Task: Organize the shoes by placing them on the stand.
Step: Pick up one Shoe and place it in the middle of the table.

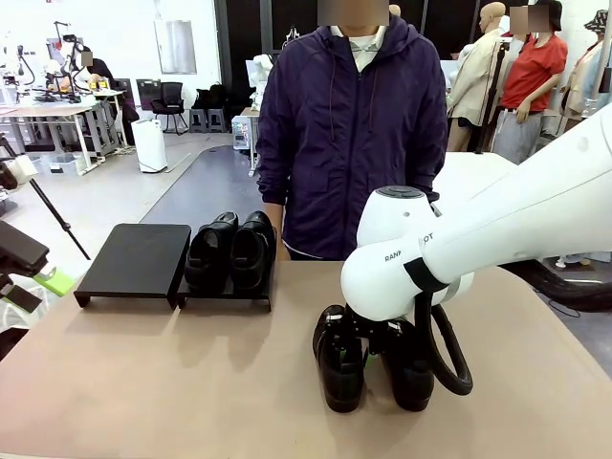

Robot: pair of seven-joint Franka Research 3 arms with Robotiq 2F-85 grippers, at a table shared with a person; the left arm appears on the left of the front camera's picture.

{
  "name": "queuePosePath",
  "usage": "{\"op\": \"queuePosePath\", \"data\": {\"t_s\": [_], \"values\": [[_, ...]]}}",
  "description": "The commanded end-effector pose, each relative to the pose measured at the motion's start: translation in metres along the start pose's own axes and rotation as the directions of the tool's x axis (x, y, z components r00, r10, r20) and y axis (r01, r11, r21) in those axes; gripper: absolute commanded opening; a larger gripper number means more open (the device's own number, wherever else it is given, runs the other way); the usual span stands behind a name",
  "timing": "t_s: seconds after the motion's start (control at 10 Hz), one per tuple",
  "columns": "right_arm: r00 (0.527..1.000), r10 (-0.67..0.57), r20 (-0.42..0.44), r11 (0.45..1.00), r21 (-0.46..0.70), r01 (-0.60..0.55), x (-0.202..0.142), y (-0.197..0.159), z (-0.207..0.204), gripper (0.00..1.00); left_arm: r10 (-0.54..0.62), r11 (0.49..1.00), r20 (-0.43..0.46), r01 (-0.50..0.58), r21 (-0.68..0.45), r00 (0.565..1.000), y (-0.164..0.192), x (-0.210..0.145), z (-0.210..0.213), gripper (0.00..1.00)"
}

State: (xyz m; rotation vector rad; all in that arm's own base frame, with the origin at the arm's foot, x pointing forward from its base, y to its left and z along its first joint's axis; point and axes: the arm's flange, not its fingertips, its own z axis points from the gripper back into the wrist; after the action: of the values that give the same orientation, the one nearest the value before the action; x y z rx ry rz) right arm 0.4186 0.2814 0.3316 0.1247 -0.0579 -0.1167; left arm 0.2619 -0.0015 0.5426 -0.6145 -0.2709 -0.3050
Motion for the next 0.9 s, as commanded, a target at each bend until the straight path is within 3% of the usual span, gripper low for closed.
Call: {"op": "queuePosePath", "data": {"t_s": [0.0,0.4,0.6,0.8], "values": [[1.0,-0.015,0.013,1.0,-0.017,0.015,0.002,0.007,0.003,0.0,-0.012,1.0,-0.001,0.012,-0.004,1.0,0.001,0.001,0.002,1.0],[1.0,-0.016,0.022,0.999,-0.031,0.016,-0.004,-0.003,0.03,0.0,-0.012,1.0,-0.001,0.012,-0.004,1.0,0.001,0.001,0.002,1.0],[0.998,-0.002,0.056,0.999,-0.036,0.004,-0.018,-0.017,0.088,0.0,-0.012,1.0,-0.001,0.012,-0.004,1.0,0.001,0.001,0.002,1.0],[0.999,0.013,0.037,1.0,0.024,-0.014,-0.049,-0.036,0.157,0.0,-0.012,1.0,-0.001,0.012,-0.004,1.0,0.001,0.001,0.002,1.0]]}}
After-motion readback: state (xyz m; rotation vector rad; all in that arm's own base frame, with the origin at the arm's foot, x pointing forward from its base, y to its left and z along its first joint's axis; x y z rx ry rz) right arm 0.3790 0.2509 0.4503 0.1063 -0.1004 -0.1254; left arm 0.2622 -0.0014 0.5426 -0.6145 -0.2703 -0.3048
